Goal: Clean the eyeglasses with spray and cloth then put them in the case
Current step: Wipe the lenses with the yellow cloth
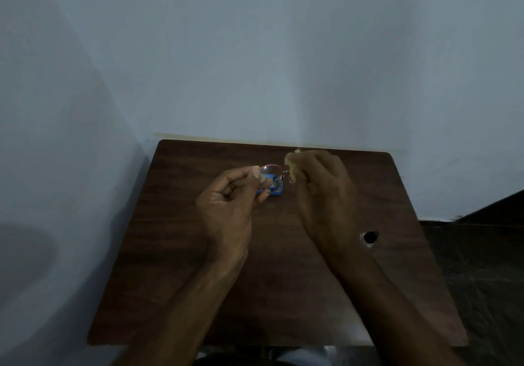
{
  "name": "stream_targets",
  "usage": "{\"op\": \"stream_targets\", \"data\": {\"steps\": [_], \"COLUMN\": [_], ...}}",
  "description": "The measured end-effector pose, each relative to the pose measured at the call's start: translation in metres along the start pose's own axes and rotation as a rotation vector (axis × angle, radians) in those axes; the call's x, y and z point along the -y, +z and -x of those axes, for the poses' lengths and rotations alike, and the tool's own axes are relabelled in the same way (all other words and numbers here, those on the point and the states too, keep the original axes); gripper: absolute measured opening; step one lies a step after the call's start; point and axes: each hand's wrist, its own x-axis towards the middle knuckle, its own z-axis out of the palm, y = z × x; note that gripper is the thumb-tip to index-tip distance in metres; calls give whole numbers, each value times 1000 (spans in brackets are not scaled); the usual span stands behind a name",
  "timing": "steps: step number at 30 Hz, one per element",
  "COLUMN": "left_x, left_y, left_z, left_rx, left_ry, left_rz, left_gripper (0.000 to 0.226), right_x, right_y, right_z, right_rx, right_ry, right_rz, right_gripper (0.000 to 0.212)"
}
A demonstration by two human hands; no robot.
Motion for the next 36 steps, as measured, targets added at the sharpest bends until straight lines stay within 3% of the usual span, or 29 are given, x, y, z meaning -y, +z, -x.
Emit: {"op": "stream_targets", "data": {"steps": [2, 6, 12, 16, 21, 27, 31, 36], "left_x": [2, 6, 8, 10, 8, 8, 3, 4], "left_y": [-2, 1, 3, 6, 7, 9, 7, 4], "left_z": [1, 4, 4, 2, 4, 7, 9, 9], "left_rx": [0, -8, -49, -57, -55, -56, -56, -100], "left_ry": [5, -11, -107, -123, -149, -146, -144, -141], "left_rz": [-26, -42, 29, 54, 25, 48, 11, 80], "left_gripper": [14, 12, 11, 14, 13, 14, 15, 20], "right_x": [8, -2, 26, 9, 27, 19, 33, 15], "right_y": [3, 5, 9, 7, 9, 2, 7, 2], "right_z": [8, 0, 25, 6, 22, 0, 18, 3], "right_rx": [23, -67, 30, -101, 57, -20, 100, -12], "right_ry": [-59, 91, -36, 69, -18, 95, -31, 17], "right_rz": [6, -19, -155, -119, -132, -128, -153, -56], "right_gripper": [31, 28, 33, 41, 44, 53, 51, 50]}}
